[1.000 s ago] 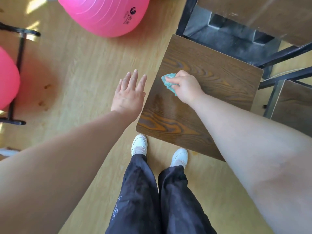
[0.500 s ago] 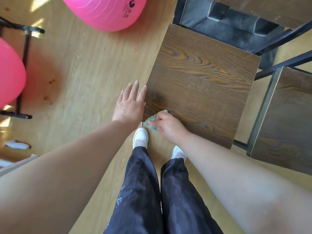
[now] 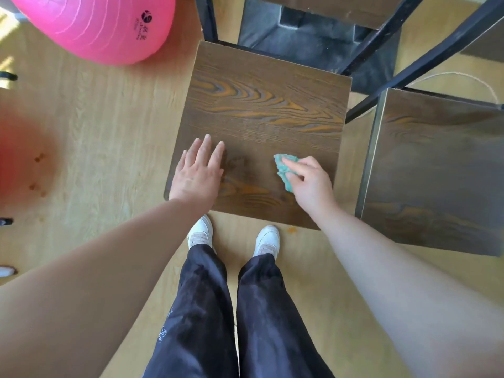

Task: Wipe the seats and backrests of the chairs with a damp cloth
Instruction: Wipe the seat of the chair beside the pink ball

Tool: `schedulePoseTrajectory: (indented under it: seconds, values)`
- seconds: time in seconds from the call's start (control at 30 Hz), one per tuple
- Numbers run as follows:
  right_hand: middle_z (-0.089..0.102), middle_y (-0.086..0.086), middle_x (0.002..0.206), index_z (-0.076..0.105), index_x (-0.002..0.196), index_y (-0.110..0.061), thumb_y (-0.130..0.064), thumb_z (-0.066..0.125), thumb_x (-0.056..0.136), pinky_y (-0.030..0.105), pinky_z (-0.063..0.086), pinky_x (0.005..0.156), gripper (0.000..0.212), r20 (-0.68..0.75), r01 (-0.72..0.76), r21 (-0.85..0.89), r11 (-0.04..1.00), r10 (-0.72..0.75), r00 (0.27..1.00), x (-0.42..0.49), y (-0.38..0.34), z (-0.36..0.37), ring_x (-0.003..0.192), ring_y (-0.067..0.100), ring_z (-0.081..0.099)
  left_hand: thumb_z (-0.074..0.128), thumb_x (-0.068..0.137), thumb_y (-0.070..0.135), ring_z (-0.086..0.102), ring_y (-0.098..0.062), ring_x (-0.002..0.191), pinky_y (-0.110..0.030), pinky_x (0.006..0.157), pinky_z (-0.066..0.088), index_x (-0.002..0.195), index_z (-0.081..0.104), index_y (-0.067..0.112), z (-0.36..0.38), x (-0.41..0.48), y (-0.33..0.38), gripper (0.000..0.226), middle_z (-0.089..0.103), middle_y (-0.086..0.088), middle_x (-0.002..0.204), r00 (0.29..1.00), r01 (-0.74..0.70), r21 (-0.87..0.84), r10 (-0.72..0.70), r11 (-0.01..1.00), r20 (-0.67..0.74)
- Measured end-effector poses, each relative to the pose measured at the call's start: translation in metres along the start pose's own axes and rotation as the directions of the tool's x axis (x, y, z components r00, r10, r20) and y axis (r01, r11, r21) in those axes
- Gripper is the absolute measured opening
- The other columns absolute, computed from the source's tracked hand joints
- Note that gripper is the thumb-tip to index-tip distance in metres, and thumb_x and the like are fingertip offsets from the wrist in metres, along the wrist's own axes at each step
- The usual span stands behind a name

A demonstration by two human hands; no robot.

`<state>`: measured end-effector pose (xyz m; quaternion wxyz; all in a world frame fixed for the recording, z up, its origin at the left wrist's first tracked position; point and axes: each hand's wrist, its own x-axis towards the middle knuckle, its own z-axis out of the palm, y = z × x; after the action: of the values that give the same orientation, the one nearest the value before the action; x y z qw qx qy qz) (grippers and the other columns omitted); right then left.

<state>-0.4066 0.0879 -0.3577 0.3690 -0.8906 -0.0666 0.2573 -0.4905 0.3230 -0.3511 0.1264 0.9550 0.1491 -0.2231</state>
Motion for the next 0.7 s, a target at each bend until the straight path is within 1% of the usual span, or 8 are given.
schedulePoseTrajectory:
  seconds: [0.07,0.17,0.3,0.33,0.43,0.5,0.6,0.7]
  values:
    - [0.052,-0.003,0.11,0.065,0.129,-0.019,-0.009,0.057,0.097,-0.004,0.03,0.078,0.034,-0.091,-0.097,0.0,0.995,0.097,0.991,0.009,0.021,-0.03,0.097,0.007,0.052,0.03,0.108,0.026,-0.005,-0.025,0.153,-0.042,0.124,0.004,0.159,0.005,0.022,0.003,0.007,0.017,0.058,-0.001,-0.006,0.167,1.0,-0.023,0.007,0.023,1.0,0.002]
    - [0.051,-0.006,0.111,0.064,0.131,-0.023,-0.014,0.056,0.099,0.007,0.04,0.08,0.034,-0.152,-0.216,0.0,0.976,0.213,0.965,0.021,0.048,-0.06,0.1,0.01,0.055,0.029,0.108,0.027,-0.006,-0.025,0.153,-0.041,0.124,0.002,0.159,0.004,0.022,0.008,0.014,0.042,0.057,-0.002,-0.005,0.167,0.999,-0.054,0.024,0.053,0.998,0.011]
    - [0.052,-0.006,0.105,0.065,0.129,-0.024,-0.017,0.058,0.098,0.027,0.055,0.09,0.032,-0.164,-0.258,0.086,0.962,0.269,0.949,0.027,0.065,-0.069,0.1,0.013,0.059,0.029,0.108,0.028,-0.006,-0.024,0.153,-0.041,0.124,0.002,0.159,0.004,0.023,0.012,0.019,0.065,0.058,-0.002,-0.004,0.167,0.994,-0.106,0.067,0.104,0.992,0.037]
    - [0.051,-0.006,0.105,0.065,0.13,-0.024,-0.017,0.058,0.099,0.028,0.056,0.089,0.032,-0.163,-0.258,0.095,0.961,0.271,0.949,0.027,0.067,-0.067,0.099,0.013,0.058,0.029,0.108,0.028,-0.006,-0.024,0.153,-0.041,0.124,0.003,0.159,0.004,0.023,0.013,0.019,0.067,0.058,-0.002,-0.004,0.167,0.992,-0.118,0.079,0.114,0.99,0.045]
    - [0.05,-0.005,0.106,0.063,0.132,-0.022,-0.016,0.055,0.1,0.004,0.046,0.074,0.033,-0.169,-0.24,0.052,0.969,0.245,0.955,0.026,0.068,-0.059,0.096,0.01,0.055,0.029,0.108,0.028,-0.006,-0.024,0.153,-0.042,0.124,0.003,0.159,0.003,0.023,0.012,0.019,0.066,0.058,-0.002,-0.004,0.167,0.99,-0.132,0.11,0.126,0.985,0.058]
    - [0.05,-0.005,0.108,0.062,0.133,-0.02,-0.013,0.054,0.1,0.005,0.038,0.069,0.035,-0.176,-0.23,-0.009,0.973,0.225,0.958,0.025,0.066,-0.055,0.098,0.013,0.055,0.029,0.108,0.027,-0.006,-0.024,0.153,-0.042,0.125,0.004,0.159,0.002,0.023,0.008,0.019,0.062,0.058,-0.002,-0.004,0.167,0.99,-0.135,0.132,0.128,0.982,0.057]
    - [0.053,0.0,0.118,0.059,0.136,-0.017,-0.01,0.053,0.099,0.015,0.041,0.08,0.038,-0.19,-0.238,-0.109,0.965,0.215,0.958,0.021,0.059,-0.042,0.108,0.019,0.057,0.03,0.108,0.025,-0.006,-0.024,0.153,-0.042,0.125,0.005,0.159,0.003,0.022,0.002,0.019,0.053,0.058,-0.002,-0.004,0.167,0.991,-0.131,0.138,0.124,0.982,0.055]
    - [0.053,0.004,0.123,0.056,0.139,-0.017,-0.008,0.052,0.099,0.031,0.051,0.095,0.041,-0.201,-0.214,-0.16,0.964,0.181,0.963,0.015,0.053,-0.027,0.111,0.023,0.056,0.032,0.108,0.024,-0.004,-0.024,0.153,-0.043,0.125,0.006,0.159,0.005,0.022,0.0,0.021,0.042,0.058,-0.001,-0.004,0.167,0.99,-0.139,0.126,0.134,0.982,0.052]
